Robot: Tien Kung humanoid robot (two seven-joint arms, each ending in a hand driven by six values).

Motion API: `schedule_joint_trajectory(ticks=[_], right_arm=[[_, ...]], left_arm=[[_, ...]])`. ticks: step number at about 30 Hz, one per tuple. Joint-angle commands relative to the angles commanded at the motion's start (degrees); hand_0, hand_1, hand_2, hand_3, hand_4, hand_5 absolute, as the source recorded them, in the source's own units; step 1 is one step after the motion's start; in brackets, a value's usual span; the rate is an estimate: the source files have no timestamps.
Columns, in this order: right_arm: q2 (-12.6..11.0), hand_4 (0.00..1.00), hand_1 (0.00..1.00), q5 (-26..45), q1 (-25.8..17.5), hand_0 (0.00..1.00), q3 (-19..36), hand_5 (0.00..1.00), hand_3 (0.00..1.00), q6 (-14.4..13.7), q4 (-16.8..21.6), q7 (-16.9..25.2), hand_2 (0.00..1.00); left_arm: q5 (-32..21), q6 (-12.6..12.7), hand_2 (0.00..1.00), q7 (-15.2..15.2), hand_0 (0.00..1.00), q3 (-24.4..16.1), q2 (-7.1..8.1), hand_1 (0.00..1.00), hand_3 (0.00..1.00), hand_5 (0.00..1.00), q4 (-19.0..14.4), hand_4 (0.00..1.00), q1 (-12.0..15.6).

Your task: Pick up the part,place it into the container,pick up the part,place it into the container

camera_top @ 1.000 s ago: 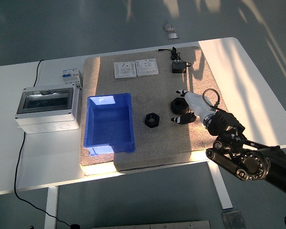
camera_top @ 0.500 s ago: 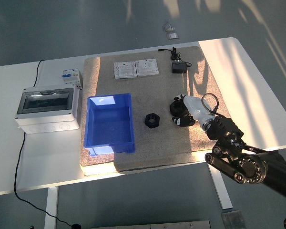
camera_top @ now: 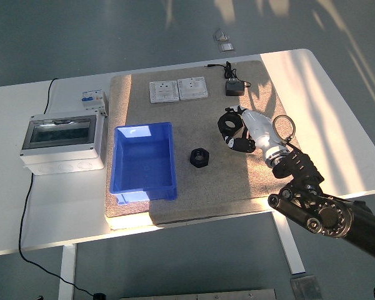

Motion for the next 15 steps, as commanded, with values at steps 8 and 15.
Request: schedule_joint_trajectory(ticks=[8, 15], right_arm=[[-0.7, 0.285, 0.218, 2.6, 3.1, 0.175, -3.7, 0.023, 0.600, 1.5, 9.2, 2.0, 0.384], [1.0, 0.286, 0.302, -4.7, 8.9, 0.269, -11.8, 0.029, 0.612, 11.5, 16.7, -4.1, 0.438]], left_arm=[[-0.1, 0.1, 0.702, 0.1, 0.667, 0.0, 0.11, 0.659, 0.614, 0.617, 0.0, 0.663, 0.0], [-0.1, 0.0, 0.701, 0.0, 0.667, 0.1, 0.29, 0.659, 0.615, 0.622, 0.0, 0.664, -0.5]])
